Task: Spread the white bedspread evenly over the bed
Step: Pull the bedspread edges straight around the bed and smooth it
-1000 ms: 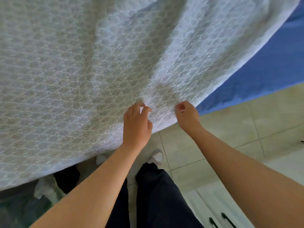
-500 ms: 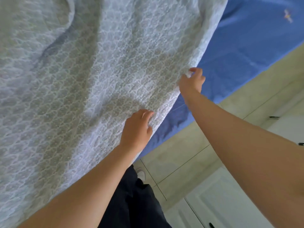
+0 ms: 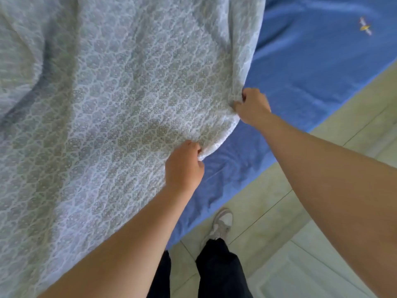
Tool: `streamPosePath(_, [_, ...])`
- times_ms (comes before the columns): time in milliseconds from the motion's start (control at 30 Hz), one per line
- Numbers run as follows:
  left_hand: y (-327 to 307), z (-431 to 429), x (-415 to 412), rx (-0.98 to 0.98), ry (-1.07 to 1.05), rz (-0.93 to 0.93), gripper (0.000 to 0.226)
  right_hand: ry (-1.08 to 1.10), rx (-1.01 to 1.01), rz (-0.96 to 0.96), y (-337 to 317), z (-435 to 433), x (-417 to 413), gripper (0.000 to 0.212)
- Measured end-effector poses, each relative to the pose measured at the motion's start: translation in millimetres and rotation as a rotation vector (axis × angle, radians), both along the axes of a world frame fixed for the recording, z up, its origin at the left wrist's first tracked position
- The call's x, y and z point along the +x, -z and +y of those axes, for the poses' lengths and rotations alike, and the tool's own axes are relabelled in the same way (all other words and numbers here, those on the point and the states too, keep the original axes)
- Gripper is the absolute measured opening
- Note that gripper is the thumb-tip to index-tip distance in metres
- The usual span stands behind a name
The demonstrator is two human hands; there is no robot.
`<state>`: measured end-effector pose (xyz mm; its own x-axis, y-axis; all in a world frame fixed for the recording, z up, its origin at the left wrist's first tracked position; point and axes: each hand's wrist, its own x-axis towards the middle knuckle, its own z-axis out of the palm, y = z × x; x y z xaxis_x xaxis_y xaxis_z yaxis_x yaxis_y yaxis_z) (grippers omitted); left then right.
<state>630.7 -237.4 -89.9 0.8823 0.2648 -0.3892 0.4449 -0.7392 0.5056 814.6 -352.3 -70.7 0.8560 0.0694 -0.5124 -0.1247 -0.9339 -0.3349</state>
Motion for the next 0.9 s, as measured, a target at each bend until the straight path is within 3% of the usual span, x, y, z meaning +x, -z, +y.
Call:
streamPosePath(100, [0,0,1,-0.043,0.014,0.103,0.017,-0.179,-0.056,0.086,6,-16,-16,0.021])
streamPosePath(267, [-15,-24,-24,-0.116,0.174,0.362,0.016,-0.276,-0.164,0.233,5,-54,-56,0.034])
streamPosePath(433, [-25,-60,-58,-0.197,0.228,0.51,0.018,-0.193,-0.073,0.364,9,-122,-96,0.035])
streamPosePath(633, [-20,-94,-90,-0.132,0.255,0.703,0.024,-0.118,0.055,0.578,6,-165,-135,0.045])
streamPosePath(733, [-23,-101,-83,-0.121,0.258,0.7,0.021,-0.211,0.093,0.574,-2,-161,-120,0.043])
streamPosePath(833, [-37,-108,-61,-0.186,0.171,0.626,0.013,-0.208,0.142,0.539,-15,-154,-91,0.055])
streamPosePath(900, [-49,-111,-38,-0.196,0.077,0.474,0.011,-0.086,0.254,0.506,-22,-146,-68,0.04])
